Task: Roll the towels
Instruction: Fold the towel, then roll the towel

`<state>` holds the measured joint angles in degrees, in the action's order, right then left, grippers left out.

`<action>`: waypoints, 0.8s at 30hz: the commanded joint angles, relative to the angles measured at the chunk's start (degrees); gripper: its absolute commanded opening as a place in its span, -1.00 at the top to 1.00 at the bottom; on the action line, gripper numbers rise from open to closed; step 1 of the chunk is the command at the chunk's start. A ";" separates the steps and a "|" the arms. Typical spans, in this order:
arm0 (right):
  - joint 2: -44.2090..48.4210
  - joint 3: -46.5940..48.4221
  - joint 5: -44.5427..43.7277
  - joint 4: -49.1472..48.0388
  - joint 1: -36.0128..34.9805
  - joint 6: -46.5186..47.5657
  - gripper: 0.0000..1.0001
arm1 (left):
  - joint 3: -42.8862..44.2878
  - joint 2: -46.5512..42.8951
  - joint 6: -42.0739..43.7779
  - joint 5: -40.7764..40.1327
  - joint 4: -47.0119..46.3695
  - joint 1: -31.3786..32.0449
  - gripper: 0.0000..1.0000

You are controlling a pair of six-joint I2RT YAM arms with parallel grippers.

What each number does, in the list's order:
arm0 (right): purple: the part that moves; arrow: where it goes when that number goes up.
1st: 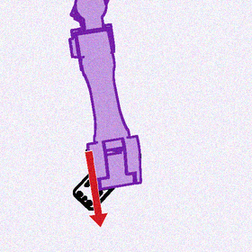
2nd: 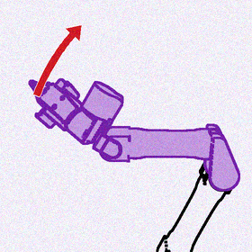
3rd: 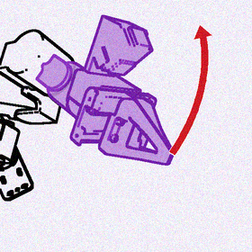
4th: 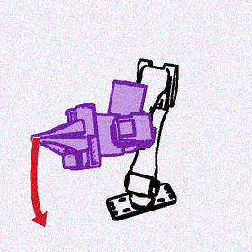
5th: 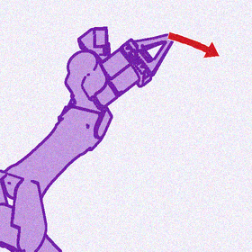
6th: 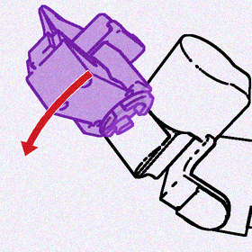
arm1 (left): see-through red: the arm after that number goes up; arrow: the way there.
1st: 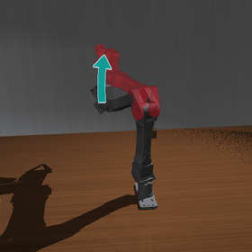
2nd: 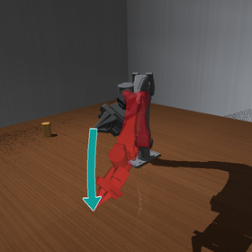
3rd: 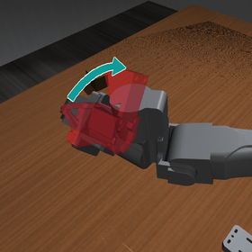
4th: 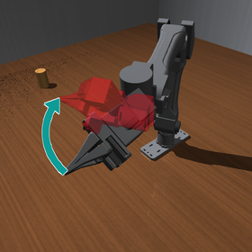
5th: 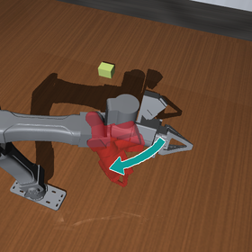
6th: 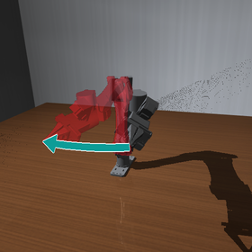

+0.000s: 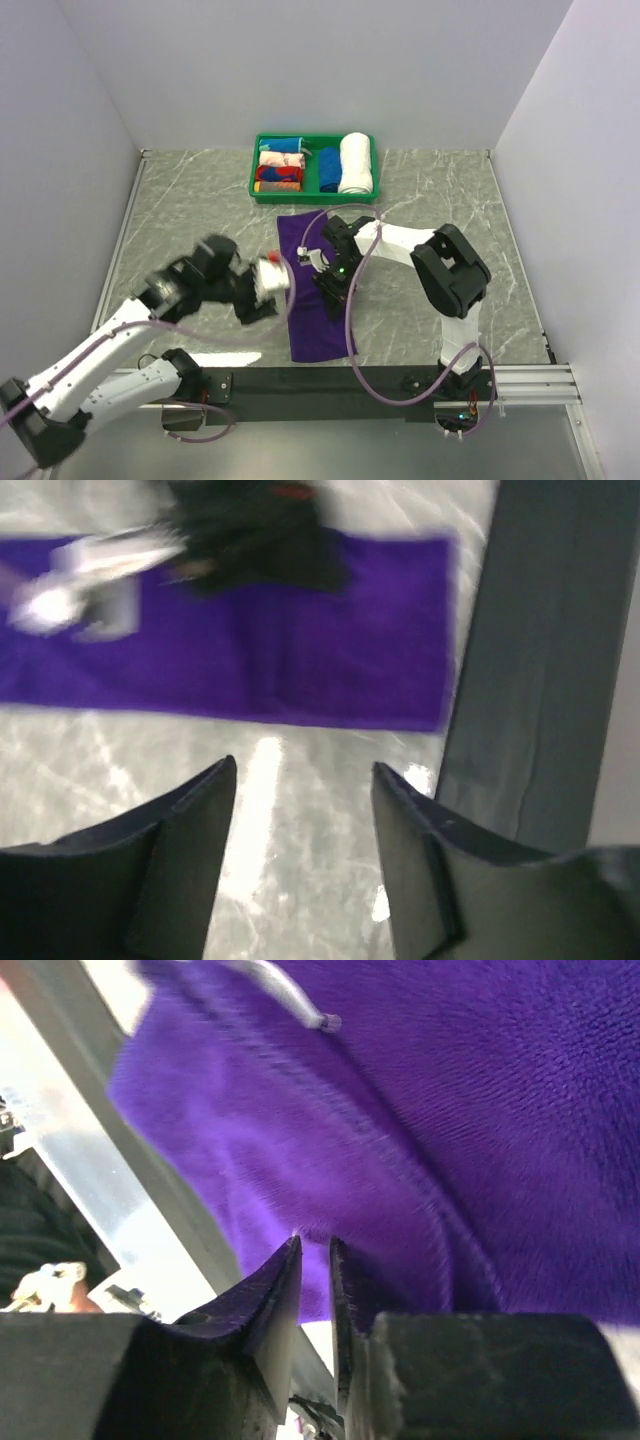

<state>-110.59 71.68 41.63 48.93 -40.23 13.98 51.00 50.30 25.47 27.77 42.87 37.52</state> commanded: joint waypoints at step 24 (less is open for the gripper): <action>0.72 0.83 -1.37 -0.67 0.24 -1.41 0.72 | -10.57 24.84 -2.45 -27.59 -28.54 44.92 0.13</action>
<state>-113.19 71.70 40.93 48.64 -40.18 12.84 39.24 73.58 23.05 1.50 19.42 82.06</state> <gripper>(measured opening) 0.143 0.435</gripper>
